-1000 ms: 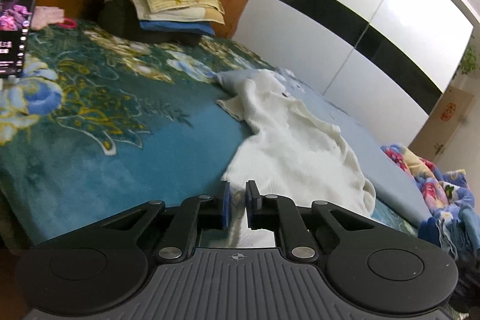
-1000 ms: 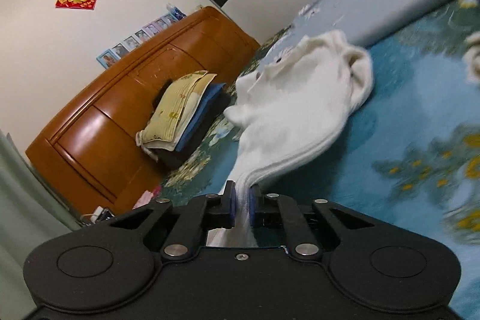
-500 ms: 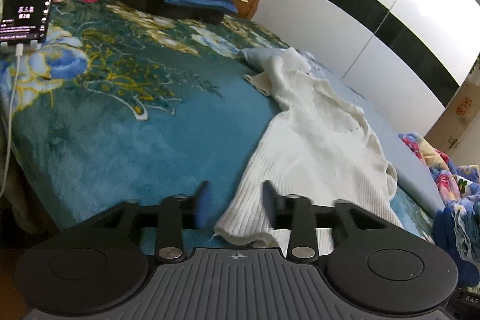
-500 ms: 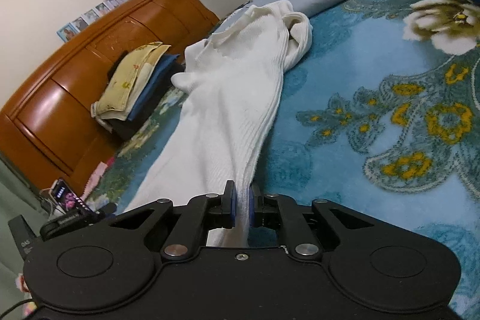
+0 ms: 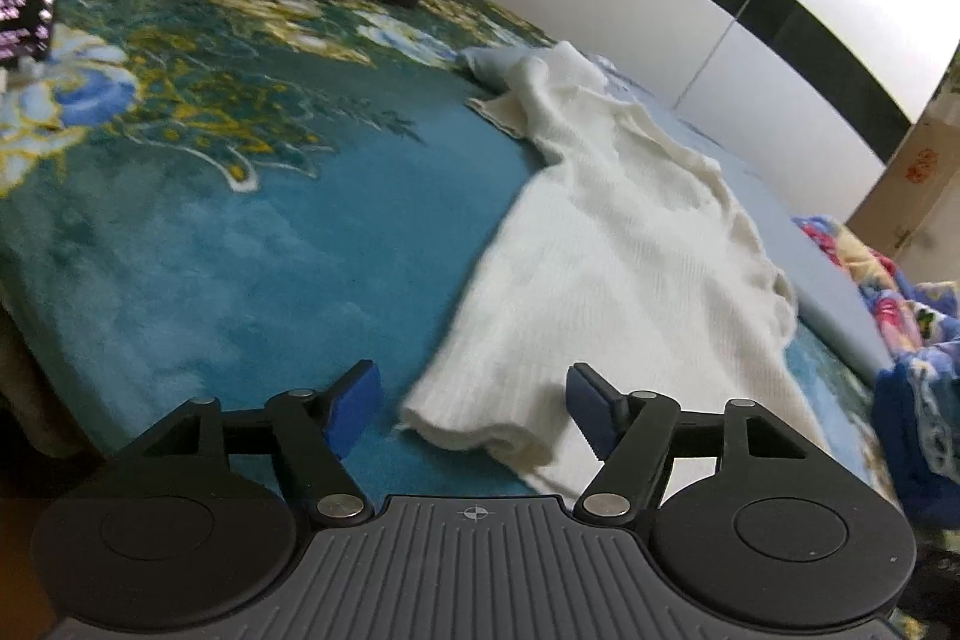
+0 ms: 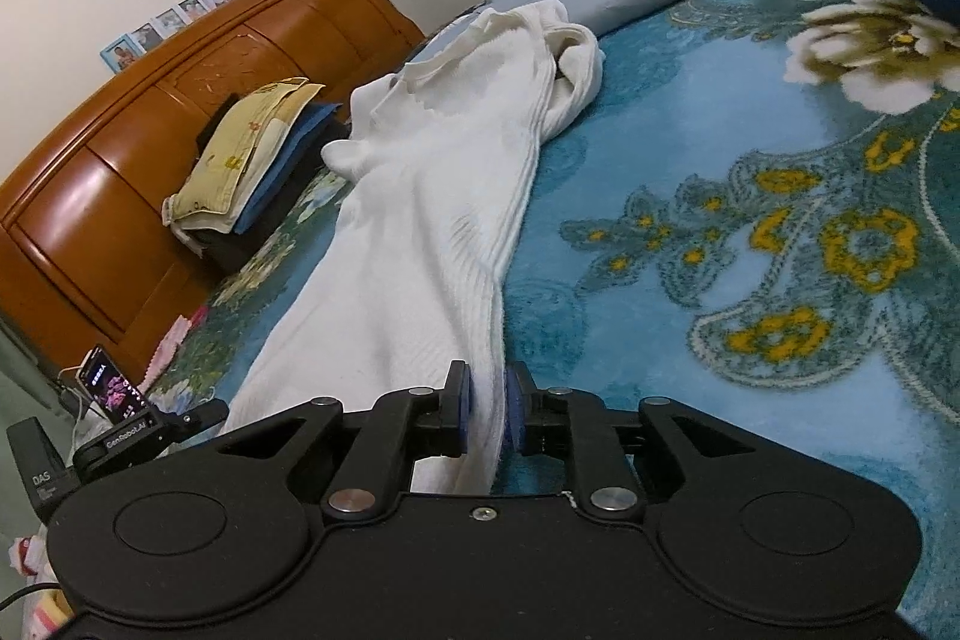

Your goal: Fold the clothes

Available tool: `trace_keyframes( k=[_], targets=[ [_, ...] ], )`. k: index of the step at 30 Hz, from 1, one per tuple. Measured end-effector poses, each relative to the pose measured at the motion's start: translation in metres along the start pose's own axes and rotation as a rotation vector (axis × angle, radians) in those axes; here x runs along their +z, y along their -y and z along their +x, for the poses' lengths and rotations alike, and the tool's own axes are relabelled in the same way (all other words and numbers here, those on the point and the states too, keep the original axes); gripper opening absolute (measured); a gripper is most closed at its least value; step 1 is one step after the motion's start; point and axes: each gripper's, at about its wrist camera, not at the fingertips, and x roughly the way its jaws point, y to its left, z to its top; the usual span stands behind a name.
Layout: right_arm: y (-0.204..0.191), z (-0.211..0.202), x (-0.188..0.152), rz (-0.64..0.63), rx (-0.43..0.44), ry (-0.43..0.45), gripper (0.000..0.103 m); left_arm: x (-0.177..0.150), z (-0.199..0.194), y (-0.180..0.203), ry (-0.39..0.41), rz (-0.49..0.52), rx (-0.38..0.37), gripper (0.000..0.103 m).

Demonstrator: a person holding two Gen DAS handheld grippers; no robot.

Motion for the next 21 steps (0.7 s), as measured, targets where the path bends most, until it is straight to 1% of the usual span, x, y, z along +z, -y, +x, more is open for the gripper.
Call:
trace_keyframes(
  k=[2,3,4,7,9,12,13,15,18,19,20,21],
  targets=[
    [0.0,0.002,-0.001,0.004,0.002,-0.007,0.021,0.0,0.003,0.0,-0.006,-0.018,-0.029,0.066],
    [0.0,0.002,-0.002,0.006,0.003,-0.011,0.021,-0.001,0.003,-0.002,-0.004,-0.038,-0.047,0.064],
    [0.0,0.003,-0.003,0.009,0.005,-0.015,0.022,-0.001,0.002,-0.004,-0.001,-0.059,-0.065,0.059],
    [0.0,0.006,-0.005,0.015,0.008,-0.025,0.024,-0.003,0.003,-0.019,-0.013,-0.191,-0.157,0.051],
    [0.001,0.006,-0.005,0.025,0.014,-0.031,0.024,-0.004,0.001,-0.022,-0.014,-0.211,-0.161,0.045],
    [0.005,0.004,-0.004,0.045,0.027,-0.041,0.024,-0.006,0.004,-0.028,-0.045,-0.255,-0.209,0.045],
    [0.005,0.005,-0.005,0.054,0.037,-0.045,0.024,-0.007,0.005,-0.028,-0.047,-0.265,-0.213,0.045],
    [0.005,0.008,-0.006,0.074,0.055,-0.054,0.026,-0.007,0.008,-0.03,-0.04,-0.29,-0.227,0.045],
    [0.006,0.013,-0.007,0.104,0.083,-0.067,0.026,-0.008,0.013,-0.035,-0.038,-0.354,-0.276,0.045],
    [0.006,0.015,-0.007,0.113,0.093,-0.071,0.026,-0.008,0.014,-0.035,-0.034,-0.364,-0.278,0.044],
    [0.006,0.016,-0.008,0.123,0.102,-0.075,0.026,-0.008,0.016,-0.036,-0.031,-0.374,-0.275,0.042],
    [0.006,0.018,-0.008,0.133,0.112,-0.08,0.026,-0.008,0.017,-0.037,-0.027,-0.395,-0.27,0.033]
  ],
)
